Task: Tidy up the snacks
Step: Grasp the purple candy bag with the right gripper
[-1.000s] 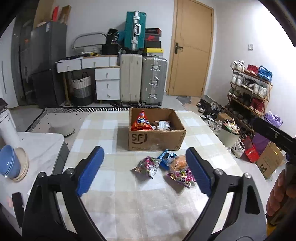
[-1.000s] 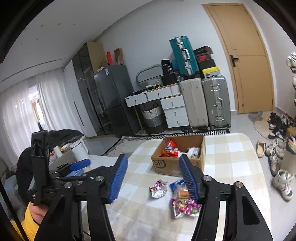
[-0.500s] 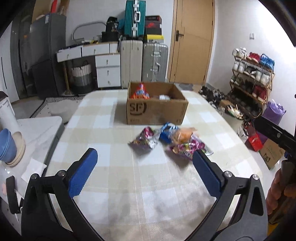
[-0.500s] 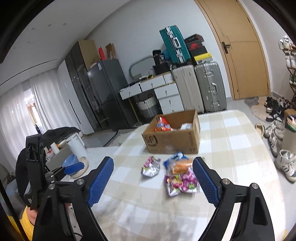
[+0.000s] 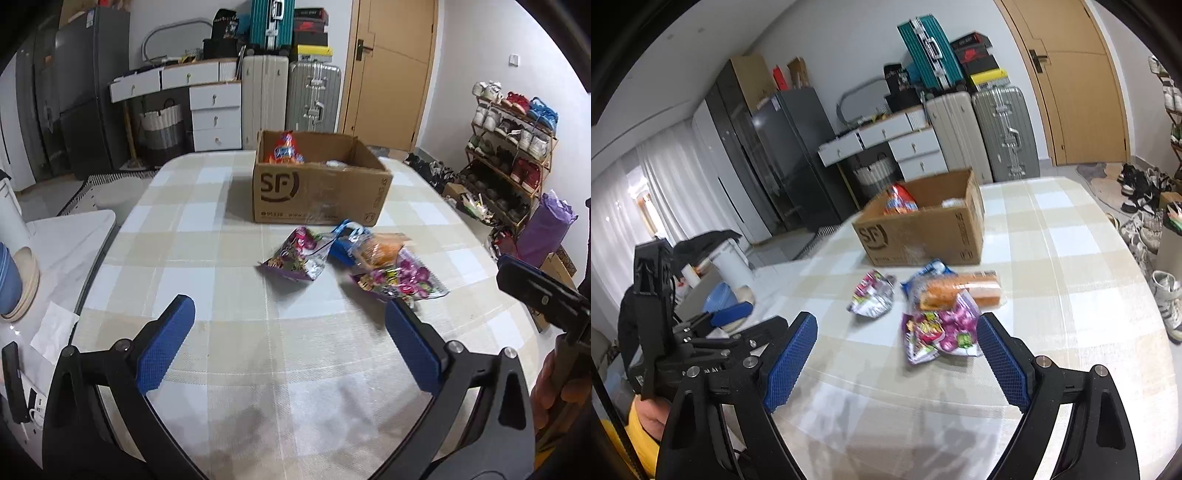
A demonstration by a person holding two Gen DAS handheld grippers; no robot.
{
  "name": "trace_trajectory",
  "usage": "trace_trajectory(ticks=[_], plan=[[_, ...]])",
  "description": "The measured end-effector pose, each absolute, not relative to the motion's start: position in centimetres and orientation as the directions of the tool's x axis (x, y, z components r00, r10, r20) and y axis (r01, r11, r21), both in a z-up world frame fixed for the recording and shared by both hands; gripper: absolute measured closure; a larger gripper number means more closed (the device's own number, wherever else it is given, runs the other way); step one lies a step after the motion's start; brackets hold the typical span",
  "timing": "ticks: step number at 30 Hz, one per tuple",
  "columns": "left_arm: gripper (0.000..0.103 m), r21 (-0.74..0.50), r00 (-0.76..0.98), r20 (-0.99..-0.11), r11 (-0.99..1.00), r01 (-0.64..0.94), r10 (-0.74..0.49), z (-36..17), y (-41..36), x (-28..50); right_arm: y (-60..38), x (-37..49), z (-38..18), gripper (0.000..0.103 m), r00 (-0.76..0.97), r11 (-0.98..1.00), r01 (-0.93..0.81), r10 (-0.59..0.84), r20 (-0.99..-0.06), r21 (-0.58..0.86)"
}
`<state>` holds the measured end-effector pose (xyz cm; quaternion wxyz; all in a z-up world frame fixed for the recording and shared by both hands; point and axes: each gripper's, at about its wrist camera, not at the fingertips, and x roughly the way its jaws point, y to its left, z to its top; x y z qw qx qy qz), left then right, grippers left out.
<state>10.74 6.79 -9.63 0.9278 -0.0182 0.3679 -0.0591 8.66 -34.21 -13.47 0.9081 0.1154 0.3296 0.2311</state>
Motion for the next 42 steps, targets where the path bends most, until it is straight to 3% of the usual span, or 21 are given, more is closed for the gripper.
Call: trace_trajectory(ticks=[9,21,23,29,31,34,42], plan=[[0.0,-0.084,0.646,-0.753,0.992,0.094,-0.125,-14.0,6.5,16.6,-33.6,13.2,-17.9,0.013,0.594,0.882,-0.307,0.471,-0.652,0.357],[0.0,-0.046,0.598,-0.795,0.993,0.112,-0.105,-16.1,5.4,24.2,-33.3,19.0,-21.8,0.014,0.494,0.895,-0.252,0.445,-0.747,0.367],[0.001,-0.049,0.595,-0.797,0.992,0.114,-0.107,-16.3,5.4,25.1,-33.0,19.5,-22.3,0.018,0.475,0.894,-0.257,0.448,-0.757,0.367],[0.0,-0.032,0.582,-0.807,0.992,0.125,-0.099,-17.0,5.5,26.4,-32.0,20.1,-23.6,0.044,0.407,0.858,-0.301,0.511,-0.757,0.417],[0.001,-0.027,0.58,-0.809,0.991,0.128,-0.097,-17.3,5.6,26.8,-31.6,20.0,-23.7,0.067,0.398,0.844,-0.323,0.532,-0.747,0.429],[0.001,-0.023,0.572,-0.815,0.991,0.133,-0.095,-17.8,5.7,27.3,-31.7,19.9,-23.8,0.073,0.401,0.835,-0.329,0.547,-0.735,0.441],[0.001,-0.021,0.558,-0.823,0.987,0.162,-0.109,-19.0,5.6,28.1,-33.5,19.7,-23.9,0.075,0.416,0.789,-0.308,0.615,-0.67,0.532]])
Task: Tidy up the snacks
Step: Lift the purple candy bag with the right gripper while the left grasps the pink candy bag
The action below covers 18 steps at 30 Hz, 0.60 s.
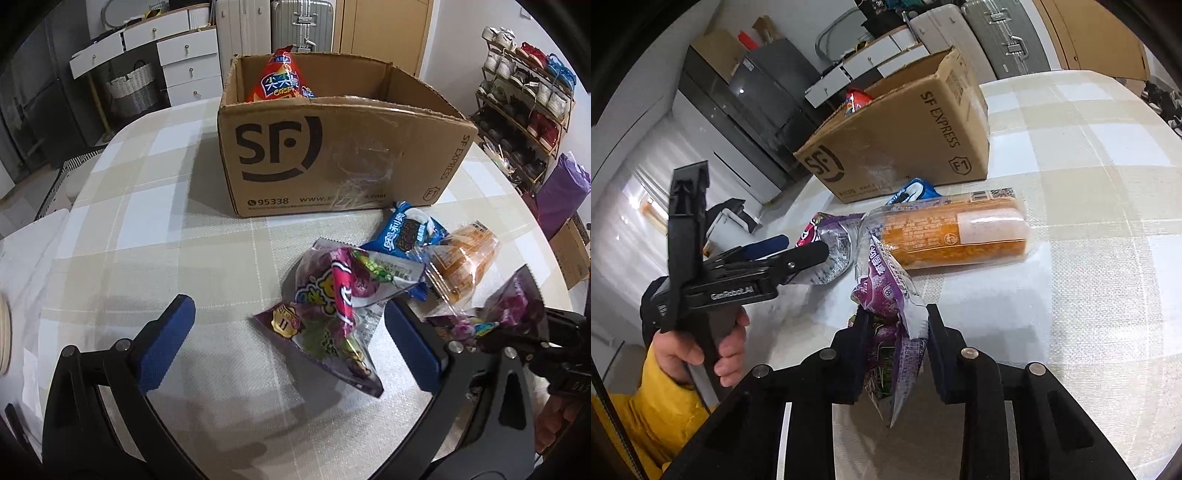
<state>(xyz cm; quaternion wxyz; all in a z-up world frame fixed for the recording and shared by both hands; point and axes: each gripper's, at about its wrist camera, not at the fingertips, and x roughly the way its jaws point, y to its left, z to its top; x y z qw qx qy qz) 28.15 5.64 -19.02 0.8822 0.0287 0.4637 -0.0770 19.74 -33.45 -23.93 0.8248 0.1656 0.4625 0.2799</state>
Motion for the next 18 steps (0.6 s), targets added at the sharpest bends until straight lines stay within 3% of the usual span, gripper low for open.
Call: trace_trajectory(ticks=[5,11,12,14,15,16,18], plan=[[0.005,-0.03,0.539,-0.833,0.983,0.183,-0.125,-19.7,5.1,29.0,-34.1,19.6,-24.4,0.074,0.412,0.777,-0.288,0.628,-0.66,0.56],[0.036,-0.155,0.489,-0.836,0.962,0.224,-0.249,-20.6,5.4,29.6,-34.4,19.0,-24.3,0.074,0.417,0.776,-0.288,0.629,-0.656,0.561],[0.045,-0.166,0.491,-0.831,0.959,0.228,-0.261,-20.6,5.5,29.5,-34.5,18.9,-24.2,0.074,0.418,0.775,-0.287,0.63,-0.654,0.563],[0.05,-0.166,0.495,-0.828,0.959,0.231,-0.263,-20.4,5.6,29.4,-34.6,18.7,-24.1,0.074,0.423,0.776,-0.283,0.629,-0.652,0.564],[0.064,-0.18,0.492,-0.826,0.955,0.235,-0.277,-20.2,5.7,29.3,-34.7,18.9,-24.3,0.074,0.425,0.775,-0.282,0.629,-0.65,0.566],[0.071,-0.206,0.487,-0.82,0.949,0.241,-0.302,-19.9,5.8,29.2,-34.7,18.9,-24.3,0.074,0.427,0.773,-0.281,0.631,-0.648,0.568],[0.074,-0.194,0.487,-0.823,0.951,0.242,-0.292,-19.5,5.9,28.9,-34.8,18.6,-24.1,0.074,0.435,0.772,-0.279,0.632,-0.642,0.571]])
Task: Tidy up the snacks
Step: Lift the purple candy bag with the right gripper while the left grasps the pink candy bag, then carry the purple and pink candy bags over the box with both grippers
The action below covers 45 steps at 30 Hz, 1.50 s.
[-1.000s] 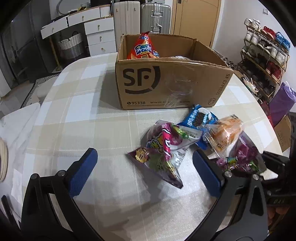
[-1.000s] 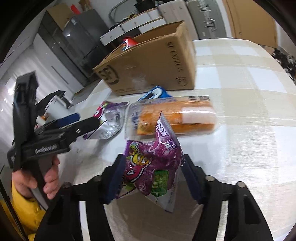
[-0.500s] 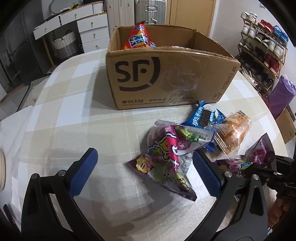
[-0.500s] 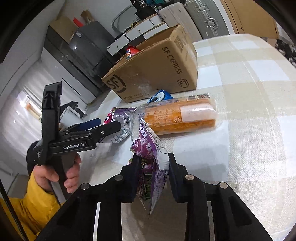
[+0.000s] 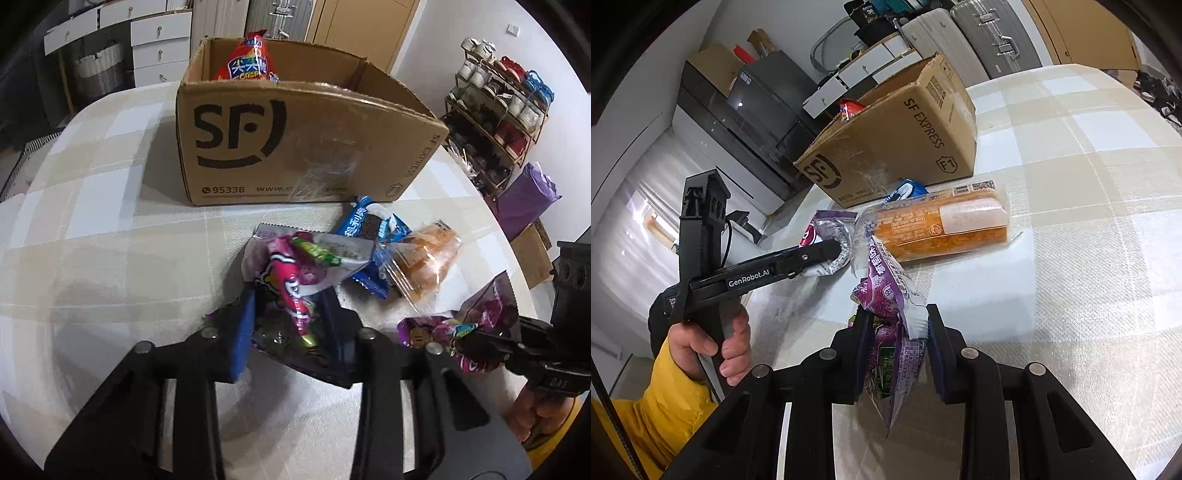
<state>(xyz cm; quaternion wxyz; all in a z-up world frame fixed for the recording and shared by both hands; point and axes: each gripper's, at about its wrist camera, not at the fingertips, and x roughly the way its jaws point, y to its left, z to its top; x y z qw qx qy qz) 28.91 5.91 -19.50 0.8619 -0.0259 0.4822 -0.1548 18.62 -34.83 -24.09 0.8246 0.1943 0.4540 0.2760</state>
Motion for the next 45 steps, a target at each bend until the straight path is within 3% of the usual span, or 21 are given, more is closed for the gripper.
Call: trace_trajectory(ticks=[11,23,33,45], plan=[[0.079,-0.231,0.528,-0.79,0.949,0.213,-0.311,-17.4,7.7,24.8,-35.0,15.9,-21.1,0.074,0.488,0.764,-0.318,0.639,-0.594,0.561],[0.079,-0.241,0.642,-0.681,0.936,0.258,-0.352,-10.4,8.8,17.1,-34.1,12.2,-14.4,0.074,0.571,0.773,-0.403,0.631,-0.525,0.49],[0.079,-0.191,0.739,-0.601,0.953,0.237,-0.304,-3.7,10.0,12.0,-32.4,10.6,-8.0,0.074,0.617,0.778,-0.475,0.628,-0.474,0.412],[0.079,-0.196,0.772,-0.543,0.944,0.266,-0.33,1.6,11.3,9.8,-29.5,11.5,-2.4,0.075,0.629,0.762,-0.556,0.646,-0.432,0.331]])
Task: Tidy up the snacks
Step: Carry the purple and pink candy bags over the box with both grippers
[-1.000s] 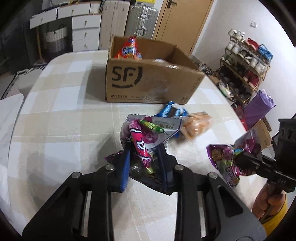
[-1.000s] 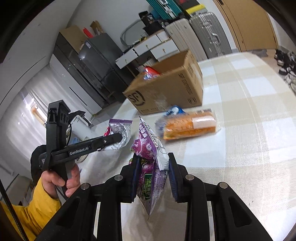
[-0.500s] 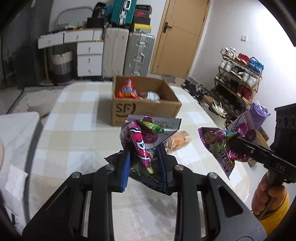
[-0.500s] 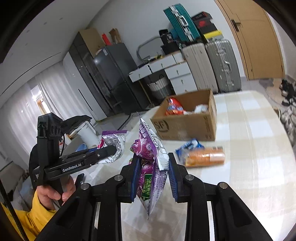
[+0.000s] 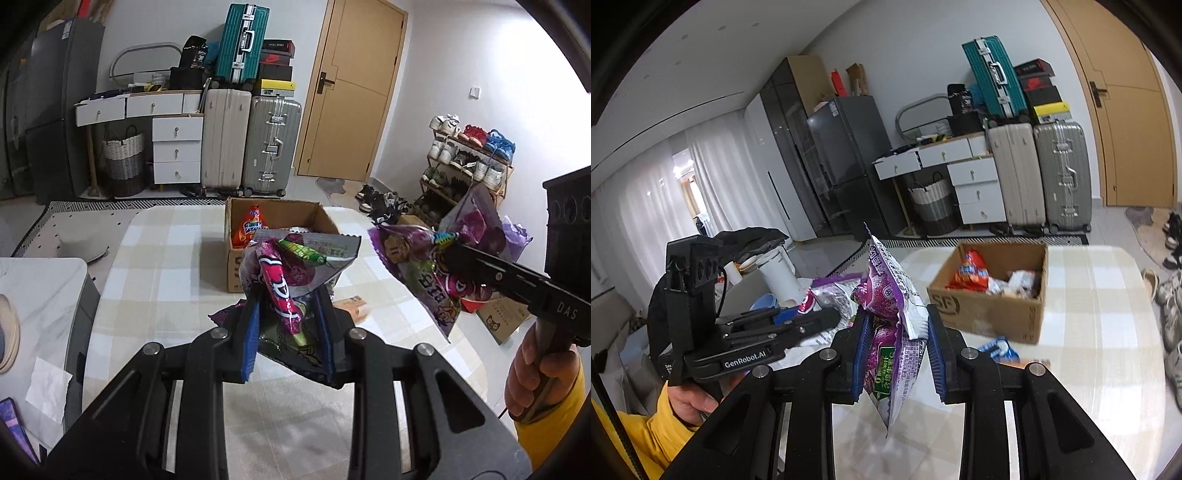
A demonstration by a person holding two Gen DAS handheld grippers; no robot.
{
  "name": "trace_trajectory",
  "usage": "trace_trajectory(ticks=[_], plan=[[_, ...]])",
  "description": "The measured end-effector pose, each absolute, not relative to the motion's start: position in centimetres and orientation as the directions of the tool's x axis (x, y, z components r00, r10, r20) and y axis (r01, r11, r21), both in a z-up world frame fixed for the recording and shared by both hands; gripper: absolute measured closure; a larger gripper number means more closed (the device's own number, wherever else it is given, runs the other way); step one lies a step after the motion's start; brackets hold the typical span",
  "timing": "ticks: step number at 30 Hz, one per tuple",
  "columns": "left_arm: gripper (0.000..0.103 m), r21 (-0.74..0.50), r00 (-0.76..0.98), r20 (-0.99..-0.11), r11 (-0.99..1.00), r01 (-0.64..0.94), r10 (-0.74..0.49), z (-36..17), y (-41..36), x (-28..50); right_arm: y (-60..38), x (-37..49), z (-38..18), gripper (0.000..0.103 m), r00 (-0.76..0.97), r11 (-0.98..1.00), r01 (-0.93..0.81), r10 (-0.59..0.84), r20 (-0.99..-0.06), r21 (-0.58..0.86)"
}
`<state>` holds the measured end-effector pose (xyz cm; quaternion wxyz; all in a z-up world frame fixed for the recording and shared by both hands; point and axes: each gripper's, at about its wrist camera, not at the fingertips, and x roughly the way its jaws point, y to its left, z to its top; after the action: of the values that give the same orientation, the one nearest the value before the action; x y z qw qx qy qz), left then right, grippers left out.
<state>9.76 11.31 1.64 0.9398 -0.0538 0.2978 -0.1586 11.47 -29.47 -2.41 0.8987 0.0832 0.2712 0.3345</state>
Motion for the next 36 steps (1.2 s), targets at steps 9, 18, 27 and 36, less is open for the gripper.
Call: trace_trajectory(ticks=[9,18,27,36], plan=[[0.079,-0.223,0.788,-0.503,0.934,0.278,-0.355,4.5,12.5,10.7,-29.3,14.8,0.0,0.075,0.648,0.77,-0.548,0.638,-0.415,0.328],[0.079,-0.214,0.775,-0.534,0.941,0.262,-0.337,5.7,10.3,17.6,-30.1,21.6,0.6,0.074,0.645,0.768,-0.513,0.64,-0.418,0.383],[0.079,-0.226,0.74,-0.585,0.943,0.243,-0.331,3.7,7.3,27.6,-28.7,28.3,-0.6,0.074,0.636,0.794,-0.498,0.607,-0.476,0.347],[0.079,-0.215,0.664,-0.682,0.952,0.219,-0.307,-1.6,5.3,38.4,-28.3,35.2,-5.9,0.074,0.605,0.836,-0.421,0.547,-0.578,0.351]])
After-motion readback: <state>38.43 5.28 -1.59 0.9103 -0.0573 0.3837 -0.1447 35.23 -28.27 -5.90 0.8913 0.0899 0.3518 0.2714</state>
